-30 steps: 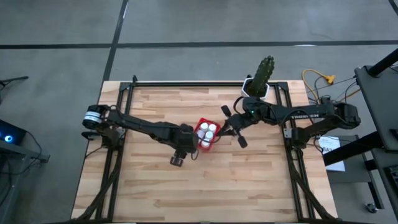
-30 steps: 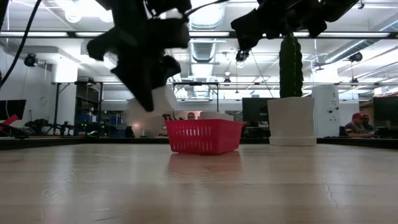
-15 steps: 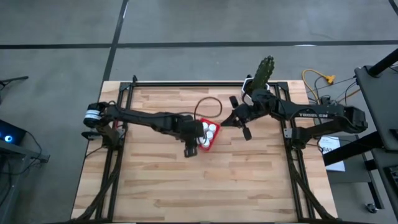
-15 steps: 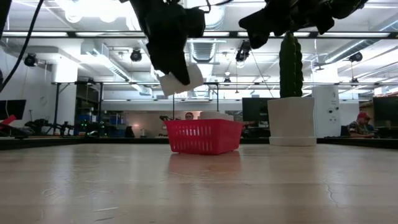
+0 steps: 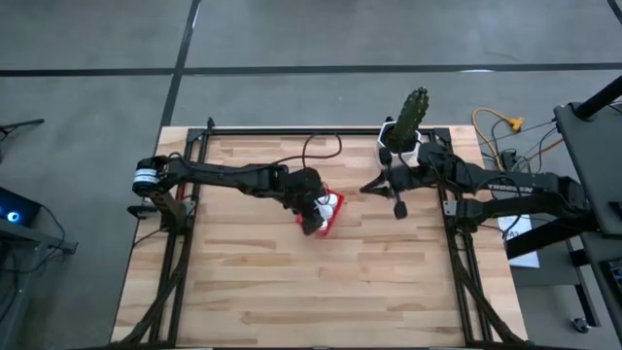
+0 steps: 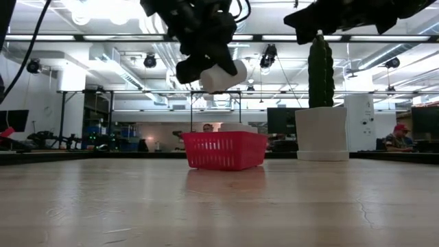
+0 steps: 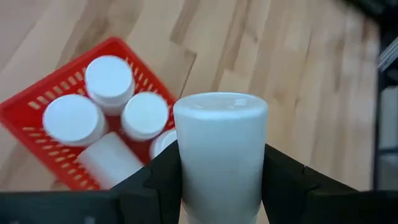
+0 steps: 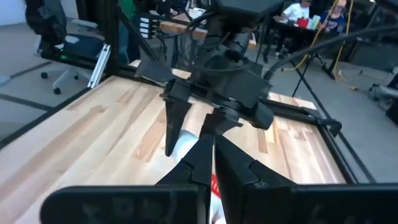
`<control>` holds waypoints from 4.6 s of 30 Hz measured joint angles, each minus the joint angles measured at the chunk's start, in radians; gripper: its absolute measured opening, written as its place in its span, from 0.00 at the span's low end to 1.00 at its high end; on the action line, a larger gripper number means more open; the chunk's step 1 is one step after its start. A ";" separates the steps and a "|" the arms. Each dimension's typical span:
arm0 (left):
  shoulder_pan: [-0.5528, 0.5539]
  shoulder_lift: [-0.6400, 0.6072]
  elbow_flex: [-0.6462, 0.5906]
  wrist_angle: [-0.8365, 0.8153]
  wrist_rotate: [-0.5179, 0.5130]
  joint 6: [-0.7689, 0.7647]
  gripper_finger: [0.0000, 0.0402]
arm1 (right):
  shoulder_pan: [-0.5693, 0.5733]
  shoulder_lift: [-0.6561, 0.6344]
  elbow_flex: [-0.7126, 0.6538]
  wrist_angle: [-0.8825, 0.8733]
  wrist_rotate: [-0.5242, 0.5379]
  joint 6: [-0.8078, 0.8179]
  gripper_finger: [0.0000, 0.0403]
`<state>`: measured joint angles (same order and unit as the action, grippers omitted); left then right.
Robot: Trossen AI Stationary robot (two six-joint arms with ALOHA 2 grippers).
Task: Pick and place pill bottles into a basket
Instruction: Put the pill bottle into the red bin, then return to Home Position
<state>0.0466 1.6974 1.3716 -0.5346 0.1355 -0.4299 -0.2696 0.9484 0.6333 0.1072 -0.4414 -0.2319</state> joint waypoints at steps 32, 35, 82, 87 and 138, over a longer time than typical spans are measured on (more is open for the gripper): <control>0.032 0.027 -0.098 0.046 -0.088 -0.264 0.37 | 0.001 0.002 -0.004 0.002 -0.001 -0.011 0.02; 0.032 0.030 -0.124 0.071 -0.088 -0.275 0.37 | 0.001 0.002 -0.004 0.002 -0.001 -0.012 0.02; 0.048 0.068 -0.142 0.107 -0.059 -0.267 0.45 | 0.001 0.003 -0.003 0.002 -0.002 0.009 0.02; 0.051 0.068 -0.142 0.107 -0.036 -0.245 0.45 | 0.000 0.003 -0.003 0.001 -0.002 0.012 0.02; 0.049 -0.142 -0.116 0.011 -0.172 0.150 0.68 | 0.003 0.004 -0.006 0.021 -0.018 0.010 0.02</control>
<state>0.0951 1.5549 1.2552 -0.5239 -0.0360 -0.2799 -0.2666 0.9520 0.6277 0.1278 -0.4589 -0.2220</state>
